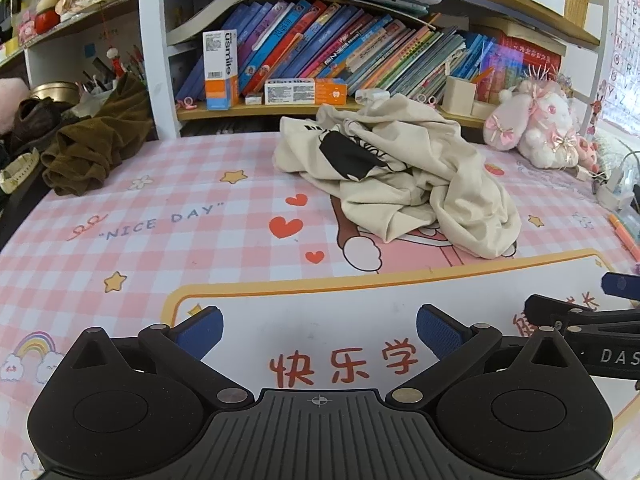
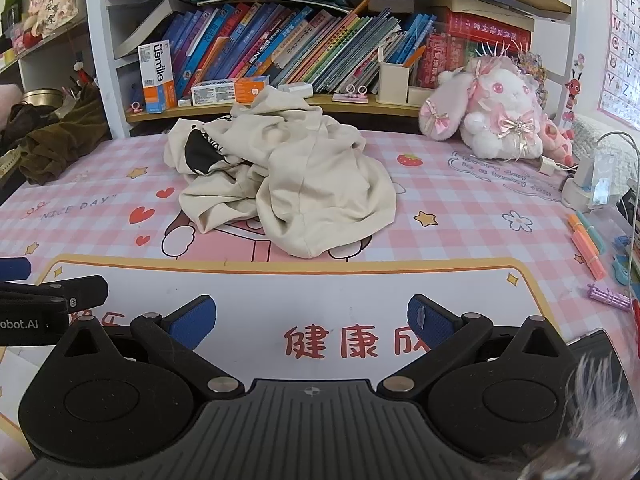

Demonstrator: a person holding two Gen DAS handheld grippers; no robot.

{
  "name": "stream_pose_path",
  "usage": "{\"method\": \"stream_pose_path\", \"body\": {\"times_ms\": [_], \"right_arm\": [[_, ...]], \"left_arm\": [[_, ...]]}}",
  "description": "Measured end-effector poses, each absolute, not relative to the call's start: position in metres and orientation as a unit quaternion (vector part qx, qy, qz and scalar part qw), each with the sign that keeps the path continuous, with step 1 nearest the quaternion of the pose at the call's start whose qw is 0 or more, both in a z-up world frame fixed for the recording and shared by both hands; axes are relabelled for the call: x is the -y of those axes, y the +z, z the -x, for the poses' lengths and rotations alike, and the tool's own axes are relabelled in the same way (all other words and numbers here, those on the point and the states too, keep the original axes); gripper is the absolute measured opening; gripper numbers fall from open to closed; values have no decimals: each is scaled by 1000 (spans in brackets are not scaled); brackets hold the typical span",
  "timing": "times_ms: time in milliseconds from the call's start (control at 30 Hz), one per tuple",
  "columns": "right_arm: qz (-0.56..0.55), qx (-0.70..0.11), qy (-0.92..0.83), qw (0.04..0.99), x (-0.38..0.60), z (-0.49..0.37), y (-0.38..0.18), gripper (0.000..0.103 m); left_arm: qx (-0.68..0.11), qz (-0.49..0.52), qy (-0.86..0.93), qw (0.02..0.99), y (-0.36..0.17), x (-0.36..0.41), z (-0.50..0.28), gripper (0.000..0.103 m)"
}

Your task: Fold clothes

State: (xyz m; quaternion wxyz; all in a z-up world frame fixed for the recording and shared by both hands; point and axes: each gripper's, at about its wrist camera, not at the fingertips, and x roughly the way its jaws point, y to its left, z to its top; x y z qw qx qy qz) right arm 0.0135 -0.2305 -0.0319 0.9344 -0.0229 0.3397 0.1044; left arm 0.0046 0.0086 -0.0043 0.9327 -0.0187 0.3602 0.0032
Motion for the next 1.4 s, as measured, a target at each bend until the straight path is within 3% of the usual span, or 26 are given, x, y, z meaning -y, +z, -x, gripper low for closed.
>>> {"method": "stream_pose_path", "body": {"times_ms": [1400], "right_arm": [[27, -357, 112, 927, 230, -31, -44, 103]], "left_arm": [[-363, 15, -14, 932, -6, -3, -14, 103]]}}
